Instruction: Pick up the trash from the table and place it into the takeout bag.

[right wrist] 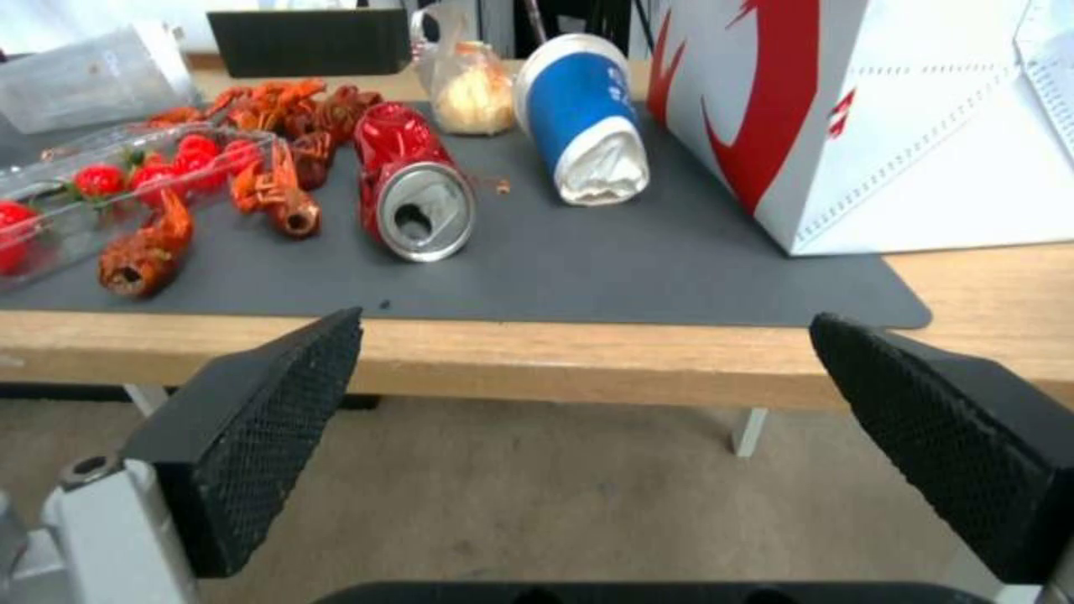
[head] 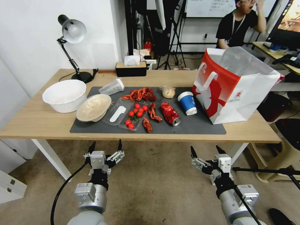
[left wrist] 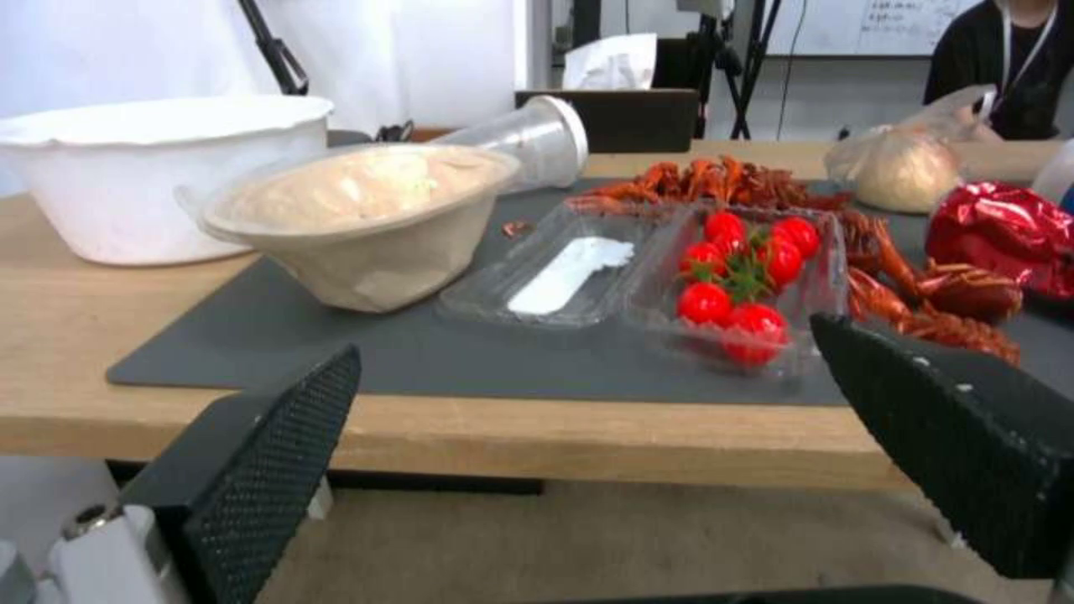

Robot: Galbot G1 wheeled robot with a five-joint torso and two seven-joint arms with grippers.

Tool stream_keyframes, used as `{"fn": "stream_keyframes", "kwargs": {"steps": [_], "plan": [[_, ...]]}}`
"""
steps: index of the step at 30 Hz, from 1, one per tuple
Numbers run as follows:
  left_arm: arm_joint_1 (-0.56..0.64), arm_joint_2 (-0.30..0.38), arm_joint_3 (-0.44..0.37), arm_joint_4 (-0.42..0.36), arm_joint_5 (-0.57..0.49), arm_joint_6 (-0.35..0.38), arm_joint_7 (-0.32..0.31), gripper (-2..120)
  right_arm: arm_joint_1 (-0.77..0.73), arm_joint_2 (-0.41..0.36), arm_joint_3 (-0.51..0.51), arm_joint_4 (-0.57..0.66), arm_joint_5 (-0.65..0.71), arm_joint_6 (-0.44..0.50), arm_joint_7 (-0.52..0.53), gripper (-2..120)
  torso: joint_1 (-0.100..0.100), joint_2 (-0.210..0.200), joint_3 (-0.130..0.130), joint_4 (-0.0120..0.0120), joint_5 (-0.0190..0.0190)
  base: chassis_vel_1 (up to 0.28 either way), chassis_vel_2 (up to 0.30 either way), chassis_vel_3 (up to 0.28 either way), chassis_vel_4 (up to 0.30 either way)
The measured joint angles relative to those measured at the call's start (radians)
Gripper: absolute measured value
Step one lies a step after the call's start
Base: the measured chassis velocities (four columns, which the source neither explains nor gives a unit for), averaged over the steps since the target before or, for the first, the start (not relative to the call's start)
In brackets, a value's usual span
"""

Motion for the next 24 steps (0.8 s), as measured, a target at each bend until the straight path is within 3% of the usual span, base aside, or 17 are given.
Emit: {"fn": "stream_keyframes", "kwargs": {"steps": [17,24], "plan": [[0.012,-0.009,-0.002,-0.008,0.024,-0.008,0.009,100,0.006,-0.018,0.005,-0.002,0.014,0.013,0.000,100,0.000,0.000,0.000,0.0000,0.0000,0.000,0.000,0.000,0.000],[0.021,-0.018,-0.002,0.002,0.036,-0.015,0.012,100,0.051,-0.068,0.024,-0.009,0.107,0.070,-0.028,100,0.000,0.000,0.000,-0.0001,0.0000,0.000,0.000,0.000,0.000]]}}
